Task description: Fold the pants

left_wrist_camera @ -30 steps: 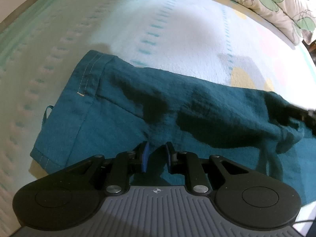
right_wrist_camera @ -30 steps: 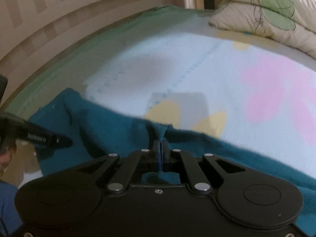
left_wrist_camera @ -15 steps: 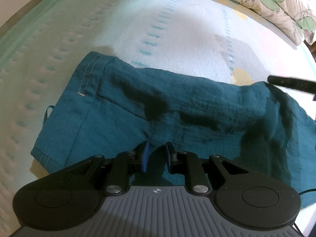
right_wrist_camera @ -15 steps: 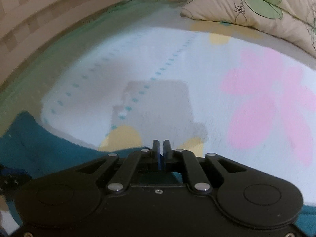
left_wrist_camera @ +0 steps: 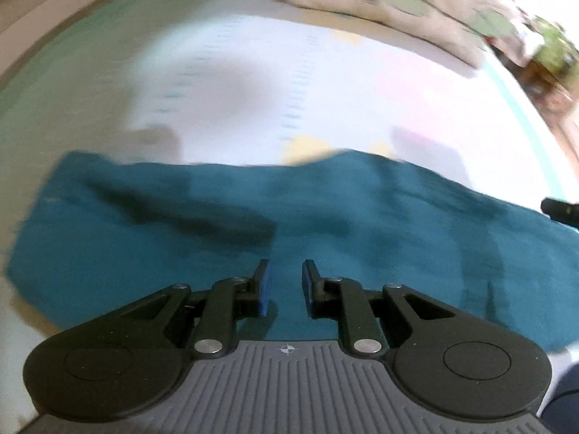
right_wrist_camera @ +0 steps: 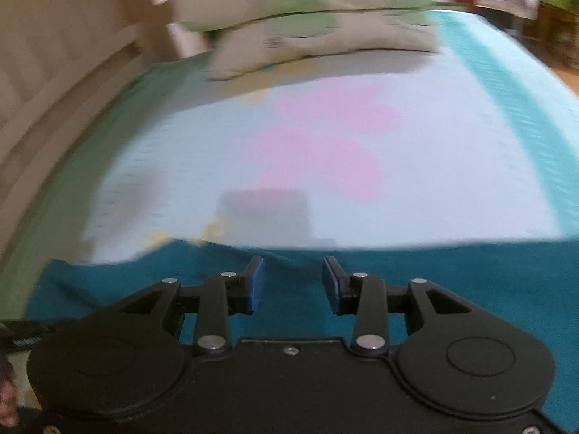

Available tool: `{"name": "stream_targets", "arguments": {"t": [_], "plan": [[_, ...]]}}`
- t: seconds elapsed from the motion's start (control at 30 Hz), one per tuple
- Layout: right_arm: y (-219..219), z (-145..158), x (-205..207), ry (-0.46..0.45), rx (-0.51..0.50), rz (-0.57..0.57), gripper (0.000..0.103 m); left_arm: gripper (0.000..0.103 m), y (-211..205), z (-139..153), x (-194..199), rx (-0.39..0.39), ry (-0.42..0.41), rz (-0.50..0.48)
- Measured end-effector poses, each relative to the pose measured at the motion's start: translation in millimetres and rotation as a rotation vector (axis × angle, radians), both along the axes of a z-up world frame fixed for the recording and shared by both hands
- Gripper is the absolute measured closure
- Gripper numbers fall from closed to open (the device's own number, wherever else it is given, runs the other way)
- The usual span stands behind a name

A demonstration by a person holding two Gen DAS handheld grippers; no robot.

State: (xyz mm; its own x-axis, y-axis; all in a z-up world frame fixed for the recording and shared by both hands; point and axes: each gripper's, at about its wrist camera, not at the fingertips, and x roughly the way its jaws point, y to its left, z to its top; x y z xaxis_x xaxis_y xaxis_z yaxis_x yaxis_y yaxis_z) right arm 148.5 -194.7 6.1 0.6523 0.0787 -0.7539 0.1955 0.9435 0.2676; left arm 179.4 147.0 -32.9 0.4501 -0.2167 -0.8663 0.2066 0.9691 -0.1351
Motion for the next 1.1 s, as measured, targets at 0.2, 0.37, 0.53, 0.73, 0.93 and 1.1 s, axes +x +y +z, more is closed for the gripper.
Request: {"name": "stream_targets", "arguments": {"t": [0.2, 0.37, 0.53, 0.73, 0.93, 1.1], "plan": [[-99, -2, -65, 0.064, -0.027, -0.208, 0.056, 0.084, -92, -10, -18, -0.012, 0.022, -0.158], [-172, -5, -104, 0.089, -0.027, -0.334, 0.045, 0.084, -163, -20, -35, -0.016, 0.024, -0.29], [-229, -25, -135, 0.142, -0.031, -0.416, 0.041, 0.084, -219, -31, -47, -0.01, 0.025, -0.373], [-270, -60, -156, 0.174, 0.075, -0.435, 0.041, 0.084, -259, -45, -53, 0.013, 0.03, -0.439], [-289, -95, -166, 0.144, 0.235, -0.411, 0.035, 0.084, -280, -58, -59, 0.046, 0.064, -0.469], [-305, -104, -165, 0.059, 0.402, -0.412, 0.05, 0.084, -288, -64, -59, 0.06, 0.056, -0.464]]}}
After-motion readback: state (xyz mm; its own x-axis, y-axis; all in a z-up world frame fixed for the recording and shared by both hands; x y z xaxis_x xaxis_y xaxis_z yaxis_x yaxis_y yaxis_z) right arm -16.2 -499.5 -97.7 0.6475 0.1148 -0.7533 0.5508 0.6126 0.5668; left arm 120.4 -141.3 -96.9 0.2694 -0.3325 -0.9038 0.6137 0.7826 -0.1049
